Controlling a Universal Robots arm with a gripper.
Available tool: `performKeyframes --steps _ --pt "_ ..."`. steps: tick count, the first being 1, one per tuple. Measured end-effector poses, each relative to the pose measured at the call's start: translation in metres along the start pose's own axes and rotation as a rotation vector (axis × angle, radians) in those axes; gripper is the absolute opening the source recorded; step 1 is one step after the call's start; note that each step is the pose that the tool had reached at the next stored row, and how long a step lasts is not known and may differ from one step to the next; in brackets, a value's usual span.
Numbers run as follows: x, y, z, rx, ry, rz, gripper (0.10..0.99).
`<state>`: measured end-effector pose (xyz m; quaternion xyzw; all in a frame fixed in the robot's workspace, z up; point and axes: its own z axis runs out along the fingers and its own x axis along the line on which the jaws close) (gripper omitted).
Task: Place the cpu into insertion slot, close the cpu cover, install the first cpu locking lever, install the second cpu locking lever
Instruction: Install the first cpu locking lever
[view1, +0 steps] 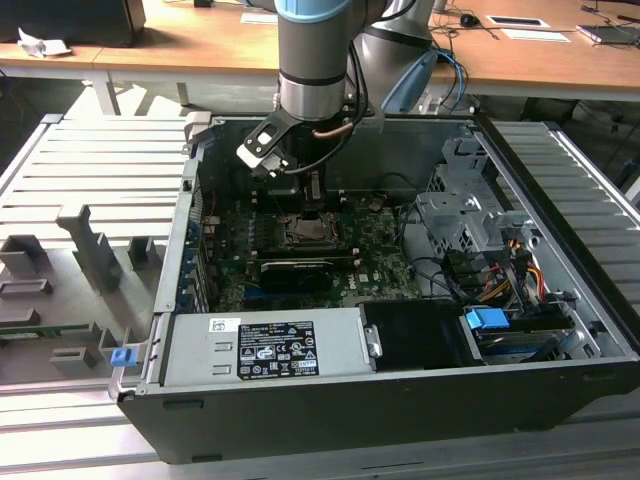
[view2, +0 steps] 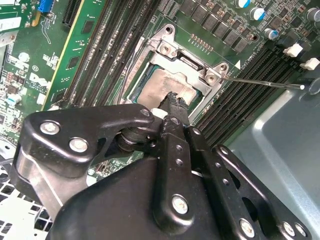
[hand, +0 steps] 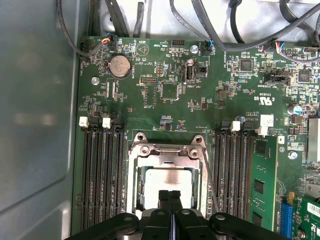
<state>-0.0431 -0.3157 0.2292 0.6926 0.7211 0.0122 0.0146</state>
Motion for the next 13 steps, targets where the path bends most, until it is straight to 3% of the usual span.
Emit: performKeyframes --steps 13 --pt "0.0000 0.0003 -0.0060 0.000 0.0002 0.000 0.106"
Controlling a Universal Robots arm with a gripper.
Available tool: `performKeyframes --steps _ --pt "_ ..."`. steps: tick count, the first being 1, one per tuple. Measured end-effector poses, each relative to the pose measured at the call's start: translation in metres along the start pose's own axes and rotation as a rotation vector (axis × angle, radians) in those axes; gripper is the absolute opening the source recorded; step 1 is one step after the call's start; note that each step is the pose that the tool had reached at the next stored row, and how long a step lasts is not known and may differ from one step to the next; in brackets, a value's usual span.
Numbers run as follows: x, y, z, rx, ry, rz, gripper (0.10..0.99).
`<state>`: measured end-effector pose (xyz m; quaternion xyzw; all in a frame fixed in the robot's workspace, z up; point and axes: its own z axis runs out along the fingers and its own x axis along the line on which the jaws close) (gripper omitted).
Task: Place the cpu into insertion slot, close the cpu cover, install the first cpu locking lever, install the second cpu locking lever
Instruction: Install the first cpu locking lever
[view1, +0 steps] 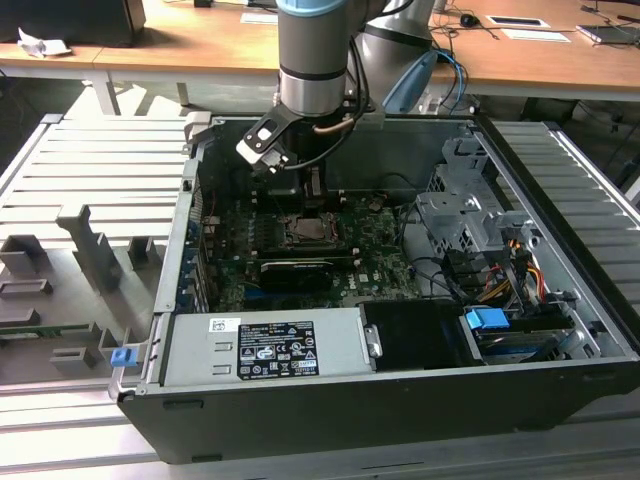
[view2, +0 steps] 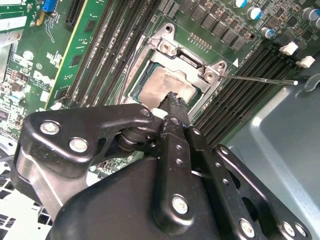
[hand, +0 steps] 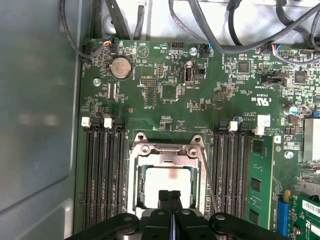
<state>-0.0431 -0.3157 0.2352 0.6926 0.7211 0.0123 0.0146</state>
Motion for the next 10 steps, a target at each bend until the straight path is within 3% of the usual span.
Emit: performKeyframes --steps 10 --pt "-0.0001 0.0001 -0.0029 0.000 -0.0002 0.000 0.106"
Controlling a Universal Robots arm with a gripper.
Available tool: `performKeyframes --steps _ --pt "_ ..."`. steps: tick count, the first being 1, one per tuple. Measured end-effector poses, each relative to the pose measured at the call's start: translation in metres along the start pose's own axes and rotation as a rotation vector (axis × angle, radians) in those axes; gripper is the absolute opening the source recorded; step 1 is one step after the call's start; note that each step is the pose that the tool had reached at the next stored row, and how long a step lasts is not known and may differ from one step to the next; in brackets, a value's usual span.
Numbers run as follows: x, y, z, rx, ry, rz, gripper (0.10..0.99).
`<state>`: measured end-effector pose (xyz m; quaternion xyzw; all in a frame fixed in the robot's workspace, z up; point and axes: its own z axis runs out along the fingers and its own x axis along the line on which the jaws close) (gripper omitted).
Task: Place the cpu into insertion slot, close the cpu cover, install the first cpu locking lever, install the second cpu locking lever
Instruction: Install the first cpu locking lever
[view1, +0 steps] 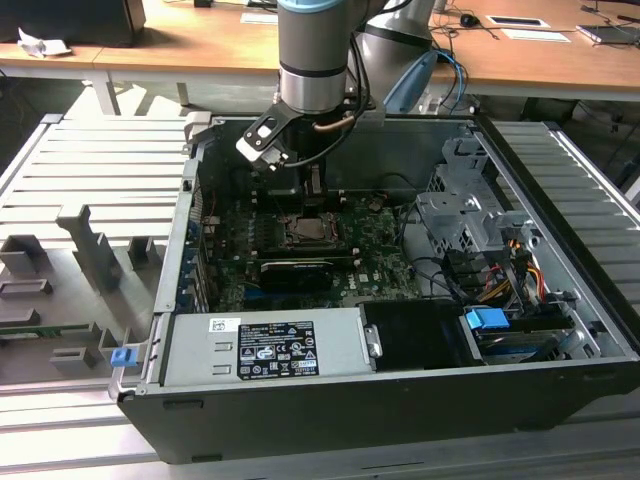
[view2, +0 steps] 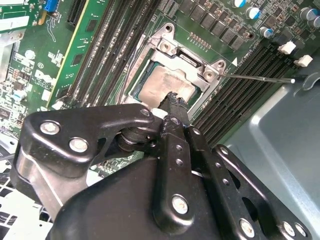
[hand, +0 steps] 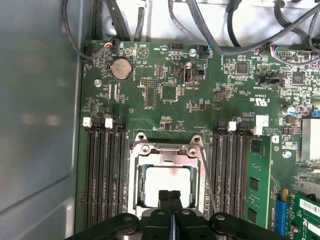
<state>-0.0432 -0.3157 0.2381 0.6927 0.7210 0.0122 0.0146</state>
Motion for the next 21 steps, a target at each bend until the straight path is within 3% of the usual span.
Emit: performKeyframes --steps 11,16,21 --pt "0.0000 0.0002 -0.0043 0.000 0.0000 0.000 0.106" --pt "-0.0001 0.0007 -0.0184 0.000 0.0001 0.000 0.106" --pt "-0.0001 0.0010 -0.0258 0.000 0.0000 0.000 0.106"
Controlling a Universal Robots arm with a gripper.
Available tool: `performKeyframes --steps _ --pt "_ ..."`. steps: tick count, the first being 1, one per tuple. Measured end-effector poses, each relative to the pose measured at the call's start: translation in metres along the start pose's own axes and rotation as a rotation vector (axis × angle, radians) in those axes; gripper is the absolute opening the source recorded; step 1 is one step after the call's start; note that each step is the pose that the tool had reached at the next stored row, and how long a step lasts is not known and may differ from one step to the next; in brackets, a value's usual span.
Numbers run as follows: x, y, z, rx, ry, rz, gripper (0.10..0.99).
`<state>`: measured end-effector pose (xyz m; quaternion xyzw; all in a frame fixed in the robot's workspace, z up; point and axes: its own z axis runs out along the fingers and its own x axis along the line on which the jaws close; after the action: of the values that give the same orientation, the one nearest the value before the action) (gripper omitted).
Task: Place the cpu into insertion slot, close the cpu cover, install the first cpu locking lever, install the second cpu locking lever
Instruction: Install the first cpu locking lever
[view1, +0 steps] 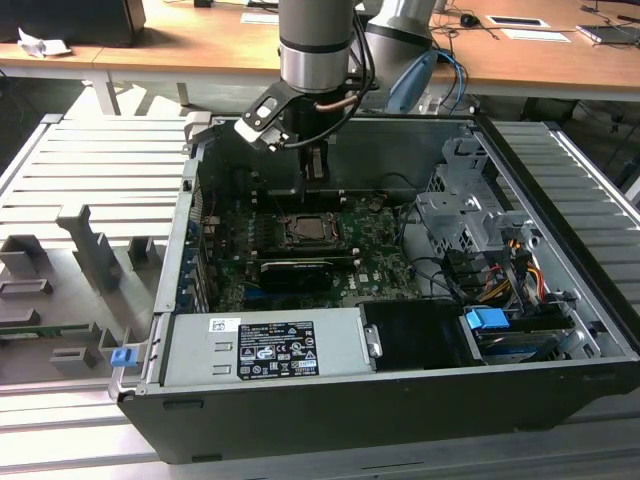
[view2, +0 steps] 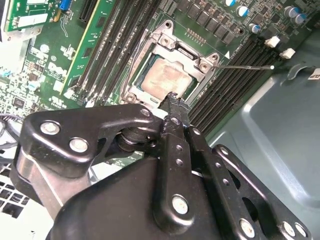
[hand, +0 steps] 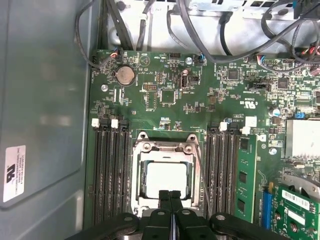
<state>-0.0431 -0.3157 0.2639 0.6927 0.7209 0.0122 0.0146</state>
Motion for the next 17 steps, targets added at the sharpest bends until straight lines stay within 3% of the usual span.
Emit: performKeyframes --steps 10,17 --pt "0.0000 0.0002 -0.0047 0.000 0.0001 0.000 0.106" --pt "-0.0001 0.0005 -0.0131 0.000 0.0001 0.000 0.106"
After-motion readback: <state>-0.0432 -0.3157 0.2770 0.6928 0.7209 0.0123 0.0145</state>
